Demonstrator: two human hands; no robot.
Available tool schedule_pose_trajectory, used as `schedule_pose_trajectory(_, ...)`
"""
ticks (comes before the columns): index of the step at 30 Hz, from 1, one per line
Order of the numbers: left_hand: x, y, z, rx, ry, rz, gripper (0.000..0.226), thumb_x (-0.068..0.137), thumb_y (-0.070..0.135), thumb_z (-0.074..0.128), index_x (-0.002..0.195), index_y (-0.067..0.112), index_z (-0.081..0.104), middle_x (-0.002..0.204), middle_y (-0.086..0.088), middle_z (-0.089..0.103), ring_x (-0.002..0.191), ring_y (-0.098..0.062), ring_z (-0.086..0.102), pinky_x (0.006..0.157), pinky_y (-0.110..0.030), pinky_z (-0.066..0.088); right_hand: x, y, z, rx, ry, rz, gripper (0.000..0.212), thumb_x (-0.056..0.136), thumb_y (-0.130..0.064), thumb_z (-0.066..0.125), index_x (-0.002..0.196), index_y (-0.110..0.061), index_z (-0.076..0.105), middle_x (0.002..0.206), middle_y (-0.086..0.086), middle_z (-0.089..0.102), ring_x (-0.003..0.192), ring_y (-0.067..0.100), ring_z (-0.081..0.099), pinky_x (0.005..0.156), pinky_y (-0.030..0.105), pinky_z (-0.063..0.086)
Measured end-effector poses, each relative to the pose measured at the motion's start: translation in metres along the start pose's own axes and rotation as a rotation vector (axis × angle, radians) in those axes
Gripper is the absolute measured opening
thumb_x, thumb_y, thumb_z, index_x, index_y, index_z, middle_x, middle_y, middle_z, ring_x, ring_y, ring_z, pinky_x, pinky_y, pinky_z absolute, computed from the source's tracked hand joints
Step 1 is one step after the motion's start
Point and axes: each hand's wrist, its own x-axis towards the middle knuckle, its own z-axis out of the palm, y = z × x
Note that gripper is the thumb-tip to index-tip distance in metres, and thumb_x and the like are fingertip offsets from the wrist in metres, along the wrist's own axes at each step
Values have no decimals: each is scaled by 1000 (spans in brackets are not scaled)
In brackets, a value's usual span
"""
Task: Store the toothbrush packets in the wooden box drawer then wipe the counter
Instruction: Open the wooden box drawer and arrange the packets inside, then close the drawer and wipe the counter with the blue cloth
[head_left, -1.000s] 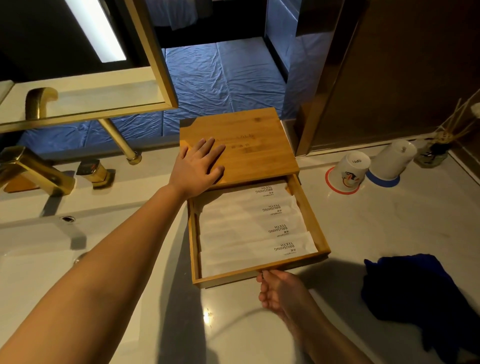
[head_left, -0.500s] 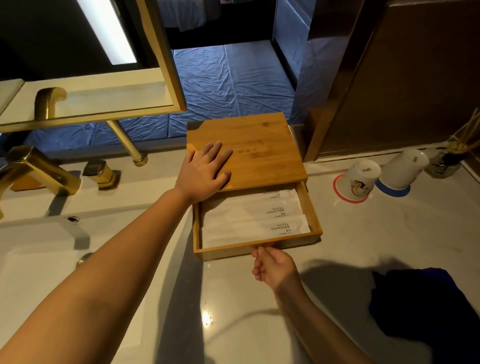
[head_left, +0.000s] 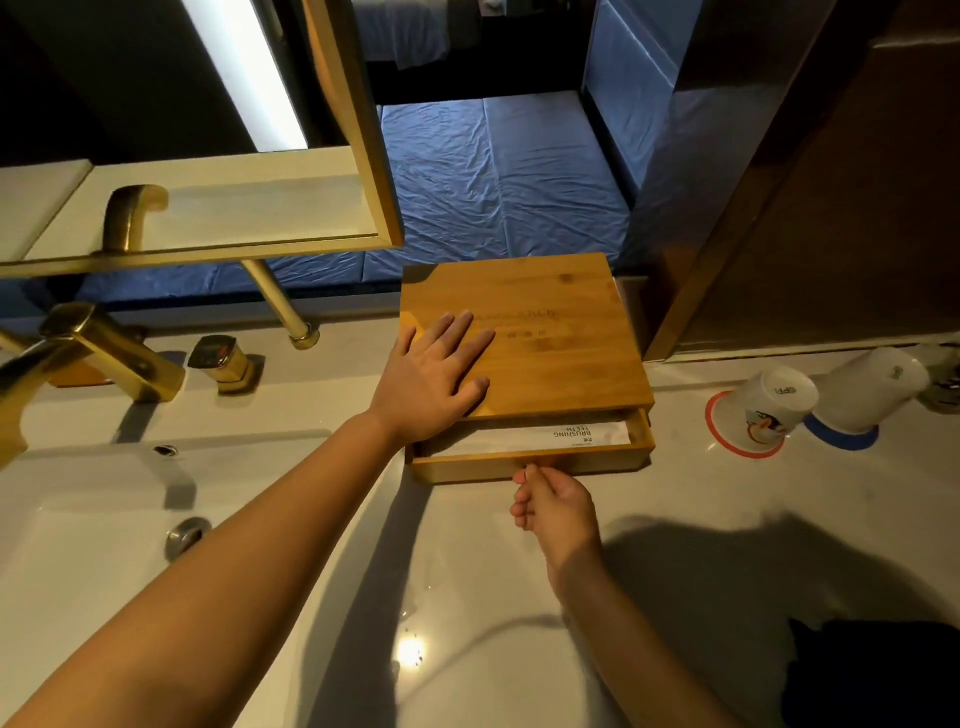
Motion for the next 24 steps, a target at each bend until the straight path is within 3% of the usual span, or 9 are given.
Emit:
schedule_pose_trajectory(4,-1,-1,-1,4,-4,3,65,86,57,12,147,34,21,158,-2,18,146,-22,14,114,-47,13,22,-17,5,-14,-55,-80,30,92,-32,52,69,-21,67,59,-6,63,64,16,60,70,35,52)
schedule_pose_trajectory(10,-1,0,-2,15,-5,4,65,87,57,13,147,33,21,158,-2,18,146,-22,14,113,-47,14,36,-24,-1,-28,-174,-154,29,94,-28,50,72,-19,66,63,1,65,63,17,60,61,30,49)
schedule_pose_trajectory(24,-2,5,-7,19,-81,-25,65,87,56,13,148,34,15,160,-1,12,147,-21,9,115,-48,9,16,-41,-6,-30,-171,46,25,91,-36,53,79,-17,63,76,3,66,73,17,64,70,29,54)
